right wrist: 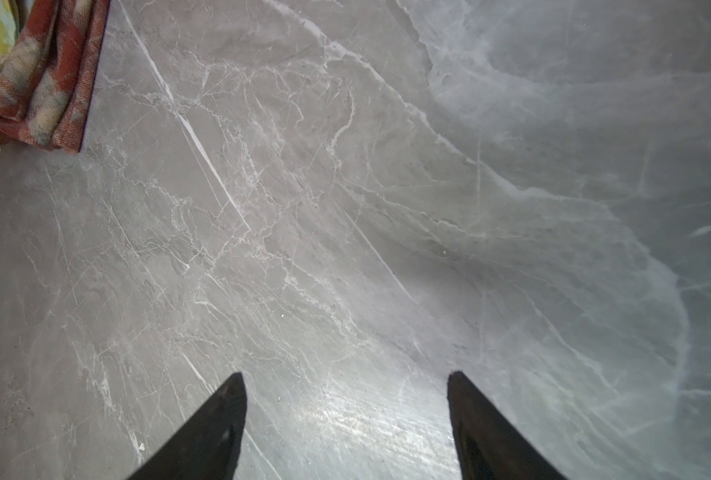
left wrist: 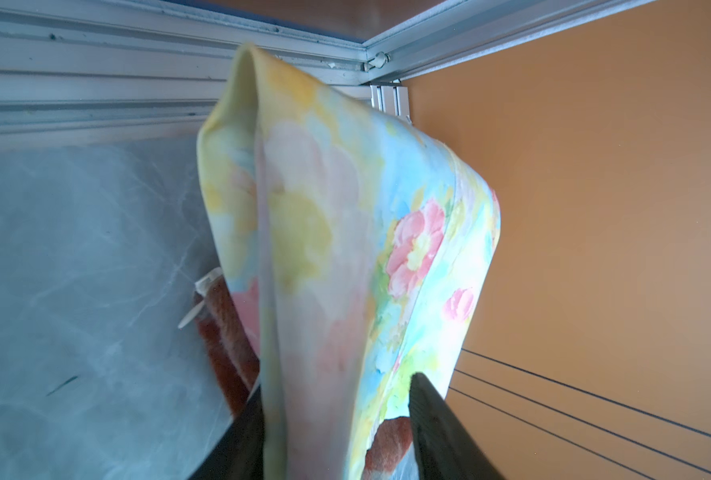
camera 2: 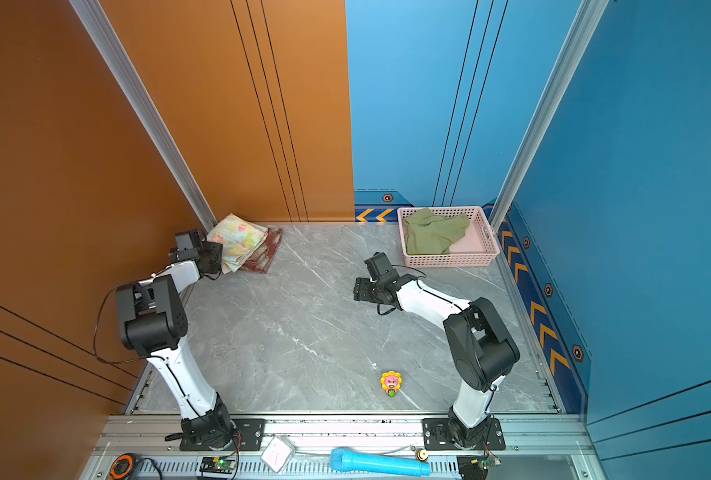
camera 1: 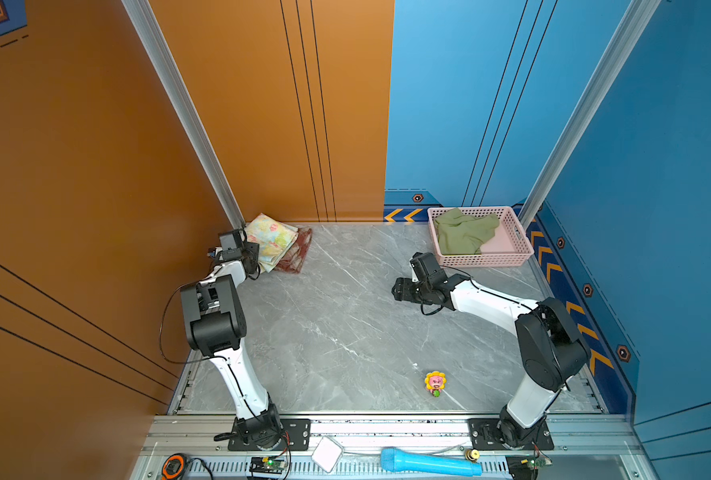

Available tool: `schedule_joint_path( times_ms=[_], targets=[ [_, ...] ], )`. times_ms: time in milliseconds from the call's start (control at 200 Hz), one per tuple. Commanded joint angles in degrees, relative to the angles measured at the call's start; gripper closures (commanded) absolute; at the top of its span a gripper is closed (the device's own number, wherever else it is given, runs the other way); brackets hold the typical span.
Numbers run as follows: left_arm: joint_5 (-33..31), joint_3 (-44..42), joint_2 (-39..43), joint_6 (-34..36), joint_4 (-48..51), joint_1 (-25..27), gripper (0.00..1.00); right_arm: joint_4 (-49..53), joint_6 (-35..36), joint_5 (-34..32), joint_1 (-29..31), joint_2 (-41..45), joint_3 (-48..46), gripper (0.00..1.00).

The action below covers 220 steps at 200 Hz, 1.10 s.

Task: Fold and stack the skirts
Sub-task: 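Release the floral skirt on the stack and raise the left gripper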

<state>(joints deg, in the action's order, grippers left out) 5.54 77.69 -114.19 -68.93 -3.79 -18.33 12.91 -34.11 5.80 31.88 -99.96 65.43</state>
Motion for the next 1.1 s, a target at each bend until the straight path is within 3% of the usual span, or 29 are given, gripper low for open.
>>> schedule_joint_path(
  times_ms=[0, 80, 240, 370, 611, 826, 1096],
  targets=[
    [-2.39, 0.39, 3.42, 4.2, 9.04, -0.35, 0.33, -0.22, 0.09, 0.17, 0.47, 1.53, 0.76, 0.23],
    [-3.14, 1.84, 3.81, 6.97, 15.01, -0.16, 0.17, -0.52, 0.18, 0.26, 0.6, 1.64, 0.58, 0.23],
    [-4.46, 2.66, 5.35, 10.8, 23.91, 0.05, 0.0, -1.06, 0.83, -0.2, 0.64, 2.72, -0.45, 0.21],
    [-8.56, 1.82, 9.47, 14.7, 29.4, 0.05, 0.02, -1.27, 1.85, -1.37, 0.63, 4.49, -1.68, 0.19],
    [-11.05, -0.17, 19.34, 26.07, 30.23, 3.05, 0.02, -1.32, 4.21, -2.73, -1.87, 8.68, -3.29, 0.17],
    [-6.64, 2.61, 23.6, 38.85, 31.23, 11.33, 0.02, 0.99, 7.93, -7.59, -7.37, 13.85, -1.7, 0.1],
    [-4.55, 9.19, 23.5, 60.71, 40.56, 28.84, 0.02, 4.72, 11.41, -10.99, -19.28, 10.02, 6.71, 0.09]
  ],
)
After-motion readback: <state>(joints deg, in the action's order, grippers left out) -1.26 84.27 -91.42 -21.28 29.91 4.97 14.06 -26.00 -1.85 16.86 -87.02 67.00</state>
